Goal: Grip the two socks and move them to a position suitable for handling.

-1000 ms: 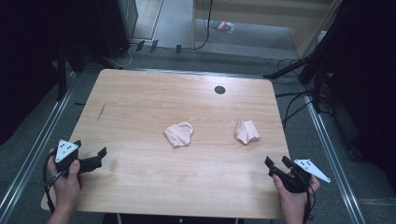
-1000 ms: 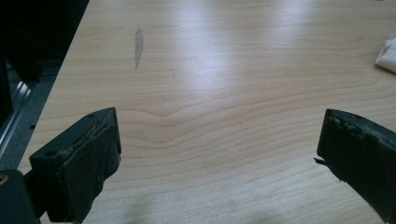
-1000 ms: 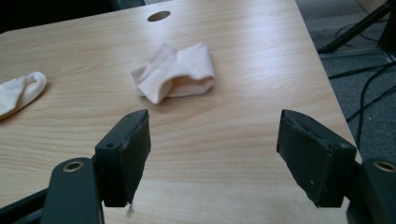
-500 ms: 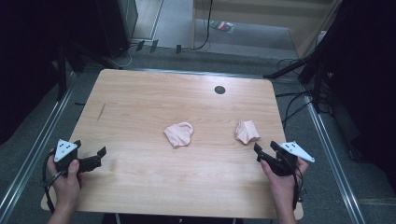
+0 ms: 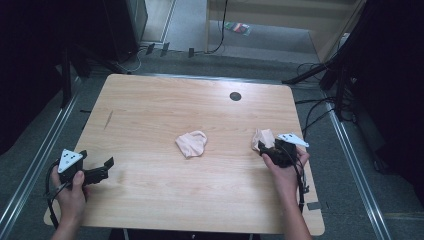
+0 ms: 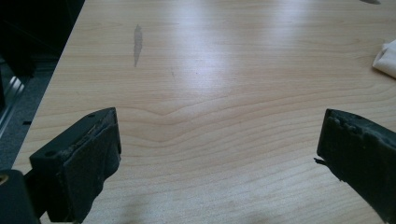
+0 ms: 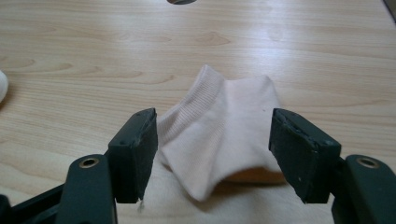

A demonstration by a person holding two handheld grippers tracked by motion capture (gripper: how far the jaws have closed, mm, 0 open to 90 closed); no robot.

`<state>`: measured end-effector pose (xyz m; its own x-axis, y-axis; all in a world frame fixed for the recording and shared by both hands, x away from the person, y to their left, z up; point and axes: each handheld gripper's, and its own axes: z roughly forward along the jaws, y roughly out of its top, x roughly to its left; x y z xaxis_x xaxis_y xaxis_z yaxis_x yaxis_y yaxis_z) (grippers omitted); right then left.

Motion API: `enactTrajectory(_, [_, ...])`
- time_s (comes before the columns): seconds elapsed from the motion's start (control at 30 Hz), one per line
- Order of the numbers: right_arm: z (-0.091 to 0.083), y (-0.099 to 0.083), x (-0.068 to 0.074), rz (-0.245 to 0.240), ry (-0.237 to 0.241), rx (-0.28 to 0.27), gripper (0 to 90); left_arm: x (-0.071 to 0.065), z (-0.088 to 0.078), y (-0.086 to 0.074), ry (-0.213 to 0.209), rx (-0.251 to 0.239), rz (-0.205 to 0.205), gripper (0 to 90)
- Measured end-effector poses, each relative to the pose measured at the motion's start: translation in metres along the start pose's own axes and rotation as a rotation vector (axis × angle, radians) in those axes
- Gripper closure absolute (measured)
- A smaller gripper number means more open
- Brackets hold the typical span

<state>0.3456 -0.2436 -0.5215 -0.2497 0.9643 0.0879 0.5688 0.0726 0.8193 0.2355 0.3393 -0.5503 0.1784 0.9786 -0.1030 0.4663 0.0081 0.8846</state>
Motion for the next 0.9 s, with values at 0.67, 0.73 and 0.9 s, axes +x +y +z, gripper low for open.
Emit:
enactTrajectory(0.67, [0.035,-0.004,0.009,-0.051,-0.112,0.106,71.4,0.0,0.001,0.0,0.0,0.007,0.0,0.0])
enactTrajectory(0.73, [0.034,-0.005,0.008,-0.051,-0.121,0.1,79.6,0.0,0.001,0.0,0.001,0.007,-0.001,0.0])
enactTrajectory(0.9, [0.03,-0.004,0.006,-0.051,-0.117,0.098,82.1,0.001,0.0,0.0,0.003,0.0,-0.002,0.0])
